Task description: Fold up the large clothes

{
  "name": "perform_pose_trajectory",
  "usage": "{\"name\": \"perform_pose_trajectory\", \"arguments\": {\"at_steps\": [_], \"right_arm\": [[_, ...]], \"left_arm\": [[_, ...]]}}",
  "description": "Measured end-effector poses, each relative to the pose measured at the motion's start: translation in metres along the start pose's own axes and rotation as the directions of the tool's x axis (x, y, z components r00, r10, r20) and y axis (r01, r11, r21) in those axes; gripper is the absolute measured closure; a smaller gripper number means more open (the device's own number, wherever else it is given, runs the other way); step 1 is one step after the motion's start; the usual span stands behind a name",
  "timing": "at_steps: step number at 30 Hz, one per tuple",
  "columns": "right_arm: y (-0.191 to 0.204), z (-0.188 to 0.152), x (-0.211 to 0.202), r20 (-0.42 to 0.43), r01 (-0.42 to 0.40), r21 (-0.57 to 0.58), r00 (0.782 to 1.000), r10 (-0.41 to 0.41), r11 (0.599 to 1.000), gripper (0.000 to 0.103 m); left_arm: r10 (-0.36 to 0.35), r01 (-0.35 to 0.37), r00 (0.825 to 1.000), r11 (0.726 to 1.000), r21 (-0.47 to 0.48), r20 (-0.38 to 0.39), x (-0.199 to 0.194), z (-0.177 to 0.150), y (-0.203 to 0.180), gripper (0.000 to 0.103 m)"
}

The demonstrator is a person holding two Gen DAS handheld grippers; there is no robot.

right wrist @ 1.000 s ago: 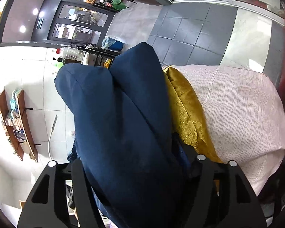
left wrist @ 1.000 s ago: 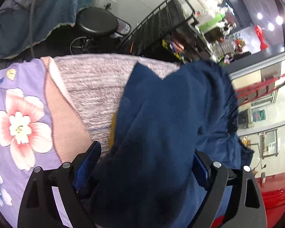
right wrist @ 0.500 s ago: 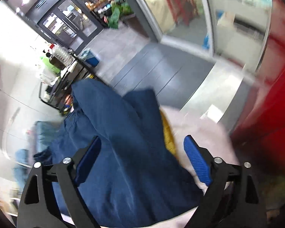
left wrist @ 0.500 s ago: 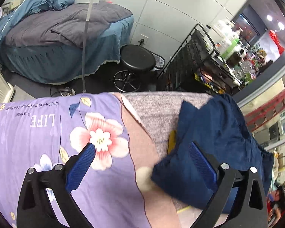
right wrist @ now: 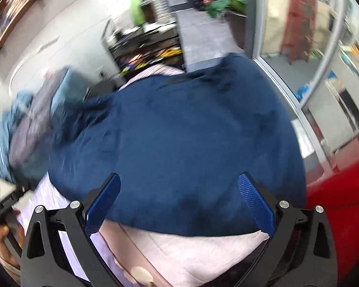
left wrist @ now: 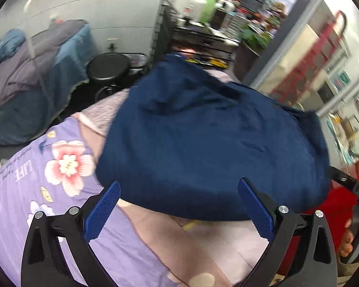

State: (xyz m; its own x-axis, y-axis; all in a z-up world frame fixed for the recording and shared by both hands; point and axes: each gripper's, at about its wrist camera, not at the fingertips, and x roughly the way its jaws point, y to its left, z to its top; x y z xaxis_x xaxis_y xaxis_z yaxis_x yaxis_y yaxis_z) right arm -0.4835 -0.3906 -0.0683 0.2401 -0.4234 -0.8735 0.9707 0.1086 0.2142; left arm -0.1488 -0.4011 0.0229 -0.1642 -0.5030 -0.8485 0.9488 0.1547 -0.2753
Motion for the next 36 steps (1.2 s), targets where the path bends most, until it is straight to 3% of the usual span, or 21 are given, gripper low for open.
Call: {"name": "perform_pose_trajectory", "arguments": {"at_steps": [4, 9, 15, 26, 36], "right_arm": [[0.016, -0.008, -0.003, -0.016, -0.021, -0.021, 1.000, 0.020, 1.000, 0.006], [0.027, -0.020, -0.005, -0.019, 0.038, -0.068, 0.999, -0.039, 0.997, 0.006], [0.030, -0.027, 0.002, -0.049, 0.049, -0.081, 0.997, -0.053, 0.996, 0.006], [0.032, -0.028, 0.001, -0.044, 0.054, -0.098, 0.997, -0.059, 0.994, 0.006], [0.035, -0.025, 0.000, -0.046, 0.047, -0.102, 0.998, -0.052, 0.994, 0.006]], "left_arm": [[-0.022, 0.022, 0.999, 1.000, -0.009, -0.026, 0.001, -0.006, -0.019, 0.006], [0.015, -0.013, 0.999, 0.999, 0.030, -0.051, 0.005, -0.017, -0.039, 0.006], [0.049, -0.045, 0.996, 0.997, 0.061, -0.080, 0.013, -0.022, -0.049, 0.006], [0.165, -0.155, 0.984, 0.979, 0.132, -0.061, 0.015, -0.025, -0.058, 0.006], [0.164, -0.153, 0.984, 0.978, 0.142, -0.068, 0.015, -0.026, -0.060, 0.006]]}}
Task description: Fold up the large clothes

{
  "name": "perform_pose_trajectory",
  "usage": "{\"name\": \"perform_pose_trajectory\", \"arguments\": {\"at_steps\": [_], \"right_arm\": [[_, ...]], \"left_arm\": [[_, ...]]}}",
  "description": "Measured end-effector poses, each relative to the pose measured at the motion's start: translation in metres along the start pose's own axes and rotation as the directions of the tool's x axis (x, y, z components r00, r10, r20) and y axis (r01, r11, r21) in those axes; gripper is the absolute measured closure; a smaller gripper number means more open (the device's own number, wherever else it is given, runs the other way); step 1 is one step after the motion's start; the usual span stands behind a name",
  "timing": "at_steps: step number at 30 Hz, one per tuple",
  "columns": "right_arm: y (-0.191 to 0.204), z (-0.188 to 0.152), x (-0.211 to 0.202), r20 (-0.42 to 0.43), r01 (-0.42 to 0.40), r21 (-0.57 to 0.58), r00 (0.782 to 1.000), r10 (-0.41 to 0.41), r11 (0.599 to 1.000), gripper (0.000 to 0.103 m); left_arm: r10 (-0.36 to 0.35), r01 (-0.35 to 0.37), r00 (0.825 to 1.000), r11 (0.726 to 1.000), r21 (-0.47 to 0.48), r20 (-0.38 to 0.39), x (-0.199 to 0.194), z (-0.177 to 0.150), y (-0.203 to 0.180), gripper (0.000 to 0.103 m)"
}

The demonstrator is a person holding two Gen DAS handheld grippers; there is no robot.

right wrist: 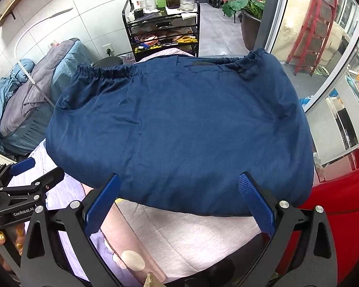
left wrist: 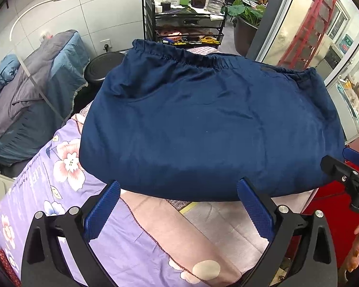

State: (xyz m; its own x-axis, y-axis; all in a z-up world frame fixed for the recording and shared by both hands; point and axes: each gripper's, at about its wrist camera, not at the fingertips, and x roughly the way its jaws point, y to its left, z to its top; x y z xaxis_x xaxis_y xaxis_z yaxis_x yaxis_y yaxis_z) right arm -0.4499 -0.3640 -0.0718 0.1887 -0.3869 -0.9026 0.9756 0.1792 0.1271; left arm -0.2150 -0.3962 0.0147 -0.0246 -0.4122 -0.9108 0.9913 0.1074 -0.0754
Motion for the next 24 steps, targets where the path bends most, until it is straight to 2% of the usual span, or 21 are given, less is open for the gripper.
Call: {"name": "perform_pose_trajectory", "arguments": {"at_steps": [6, 24], "right_arm": [[0.002, 0.000, 0.000, -0.002, 0.002, -0.002, 1.000, -0.002, 1.000, 0.006], [0.000, -0.001, -0.004, -0.001, 0.014, -0.003, 1.000, -0.014, 1.000, 0.006]], "left_arm": [[0.014, -0.014, 1.000, 1.000, -0.013, -0.002, 0.001, 0.002, 0.004, 0.006], [0.013, -0.013, 1.000, 1.000, 0.027, -0.004, 0.000, 0.004, -0.010, 0.006]]}}
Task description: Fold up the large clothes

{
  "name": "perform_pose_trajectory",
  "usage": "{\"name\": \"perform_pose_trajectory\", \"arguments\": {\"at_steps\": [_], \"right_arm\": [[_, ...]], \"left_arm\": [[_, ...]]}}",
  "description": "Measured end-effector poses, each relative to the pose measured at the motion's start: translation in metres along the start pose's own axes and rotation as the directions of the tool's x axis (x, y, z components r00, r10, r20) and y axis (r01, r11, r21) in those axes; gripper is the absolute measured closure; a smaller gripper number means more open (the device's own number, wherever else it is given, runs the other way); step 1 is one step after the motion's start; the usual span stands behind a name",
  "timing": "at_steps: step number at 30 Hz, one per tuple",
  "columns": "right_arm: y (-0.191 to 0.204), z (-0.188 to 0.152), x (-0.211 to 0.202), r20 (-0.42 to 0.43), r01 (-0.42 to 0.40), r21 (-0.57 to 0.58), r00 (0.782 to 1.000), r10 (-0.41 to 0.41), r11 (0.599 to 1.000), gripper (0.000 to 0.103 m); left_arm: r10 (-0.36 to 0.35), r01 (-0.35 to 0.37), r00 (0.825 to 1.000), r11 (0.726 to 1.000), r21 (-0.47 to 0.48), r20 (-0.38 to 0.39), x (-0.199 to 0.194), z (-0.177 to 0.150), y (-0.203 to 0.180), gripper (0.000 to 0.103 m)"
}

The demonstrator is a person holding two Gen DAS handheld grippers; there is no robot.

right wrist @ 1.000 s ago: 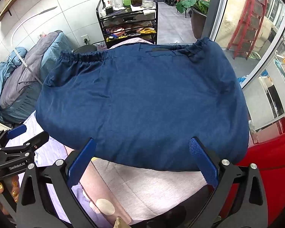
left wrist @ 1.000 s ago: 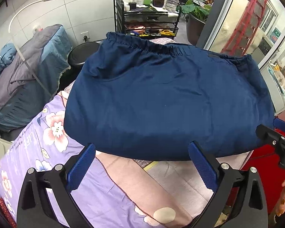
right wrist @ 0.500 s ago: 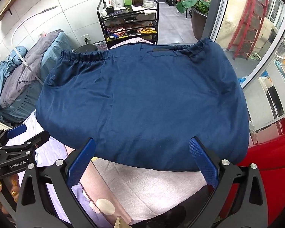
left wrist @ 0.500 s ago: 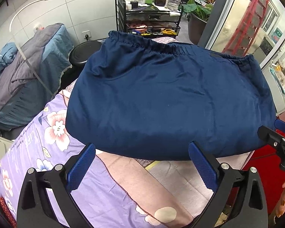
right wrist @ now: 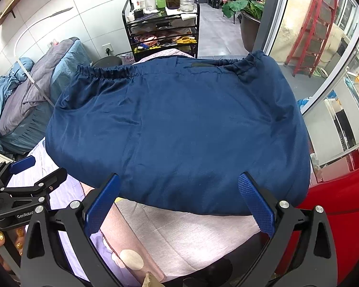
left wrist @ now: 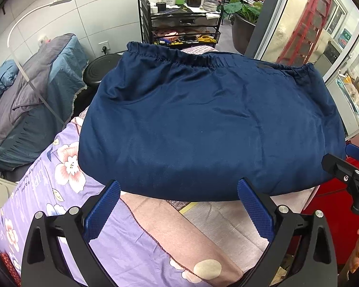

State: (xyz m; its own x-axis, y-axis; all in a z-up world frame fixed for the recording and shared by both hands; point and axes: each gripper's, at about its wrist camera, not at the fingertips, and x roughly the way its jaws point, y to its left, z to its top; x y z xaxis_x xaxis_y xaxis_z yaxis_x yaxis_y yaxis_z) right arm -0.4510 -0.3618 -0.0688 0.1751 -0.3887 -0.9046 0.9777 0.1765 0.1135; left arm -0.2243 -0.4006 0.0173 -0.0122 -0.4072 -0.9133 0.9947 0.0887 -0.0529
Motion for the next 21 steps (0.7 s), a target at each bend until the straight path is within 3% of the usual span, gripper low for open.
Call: {"name": "perform_pose_trajectory", "arguments": {"at_steps": [15, 21], "right_arm": [[-0.0007, -0.0025, -0.0033, 0.007, 0.010, 0.002, 1.000, -0.010, 1.000, 0.006], [-0.0013, -0.0034, -0.0042, 0.012, 0.011, 0.002, 1.000, -0.011, 1.000, 0.006]], "left_arm": [[-0.002, 0.002, 1.000, 1.000, 0.011, 0.001, -0.0010, 0.0005, -0.0044, 0.006], [0.058, -0.058, 0.998, 0.998, 0.015, 0.002, -0.0014, -0.0002, -0.0049, 0.006]]}}
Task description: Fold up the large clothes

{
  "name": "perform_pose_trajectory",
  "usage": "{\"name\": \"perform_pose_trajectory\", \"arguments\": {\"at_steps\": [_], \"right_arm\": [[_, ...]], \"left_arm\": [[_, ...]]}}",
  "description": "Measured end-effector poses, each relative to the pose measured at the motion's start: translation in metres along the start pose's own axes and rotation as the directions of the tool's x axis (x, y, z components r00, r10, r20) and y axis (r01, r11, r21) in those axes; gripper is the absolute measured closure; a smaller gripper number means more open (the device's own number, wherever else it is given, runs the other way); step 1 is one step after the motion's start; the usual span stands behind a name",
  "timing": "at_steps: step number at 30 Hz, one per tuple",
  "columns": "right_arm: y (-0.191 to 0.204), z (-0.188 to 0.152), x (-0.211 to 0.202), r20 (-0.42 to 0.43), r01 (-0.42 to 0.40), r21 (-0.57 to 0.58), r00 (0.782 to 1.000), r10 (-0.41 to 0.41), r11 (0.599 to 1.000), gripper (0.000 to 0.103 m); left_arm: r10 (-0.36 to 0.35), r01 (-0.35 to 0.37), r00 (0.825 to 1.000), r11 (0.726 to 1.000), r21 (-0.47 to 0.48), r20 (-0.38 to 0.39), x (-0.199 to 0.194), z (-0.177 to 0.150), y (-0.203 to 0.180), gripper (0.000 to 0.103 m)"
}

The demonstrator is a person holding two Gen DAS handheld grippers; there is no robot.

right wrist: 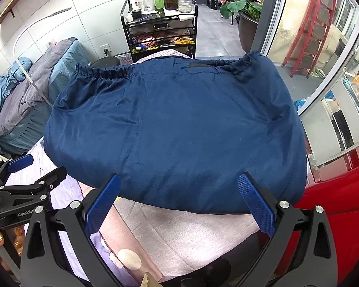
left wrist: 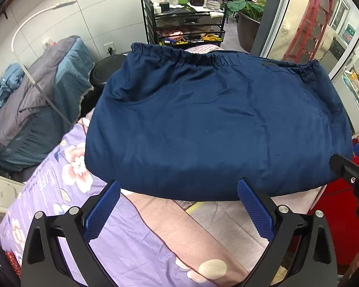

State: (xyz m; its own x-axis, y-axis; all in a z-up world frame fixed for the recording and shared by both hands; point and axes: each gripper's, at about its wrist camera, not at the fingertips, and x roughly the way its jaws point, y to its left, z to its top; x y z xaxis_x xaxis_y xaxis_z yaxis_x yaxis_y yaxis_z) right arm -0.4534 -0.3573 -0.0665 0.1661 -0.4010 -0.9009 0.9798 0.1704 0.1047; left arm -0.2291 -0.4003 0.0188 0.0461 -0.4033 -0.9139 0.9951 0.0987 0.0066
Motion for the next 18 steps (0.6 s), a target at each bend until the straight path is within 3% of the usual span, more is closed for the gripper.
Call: {"name": "perform_pose_trajectory", "arguments": {"at_steps": [18], "right_arm": [[-0.0015, -0.0013, 0.0010, 0.003, 0.005, 0.009, 1.000, -0.005, 1.000, 0.006]], "left_arm": [[0.078, -0.078, 0.997, 0.997, 0.023, 0.013, -0.0001, 0.0025, -0.0044, 0.006]]}}
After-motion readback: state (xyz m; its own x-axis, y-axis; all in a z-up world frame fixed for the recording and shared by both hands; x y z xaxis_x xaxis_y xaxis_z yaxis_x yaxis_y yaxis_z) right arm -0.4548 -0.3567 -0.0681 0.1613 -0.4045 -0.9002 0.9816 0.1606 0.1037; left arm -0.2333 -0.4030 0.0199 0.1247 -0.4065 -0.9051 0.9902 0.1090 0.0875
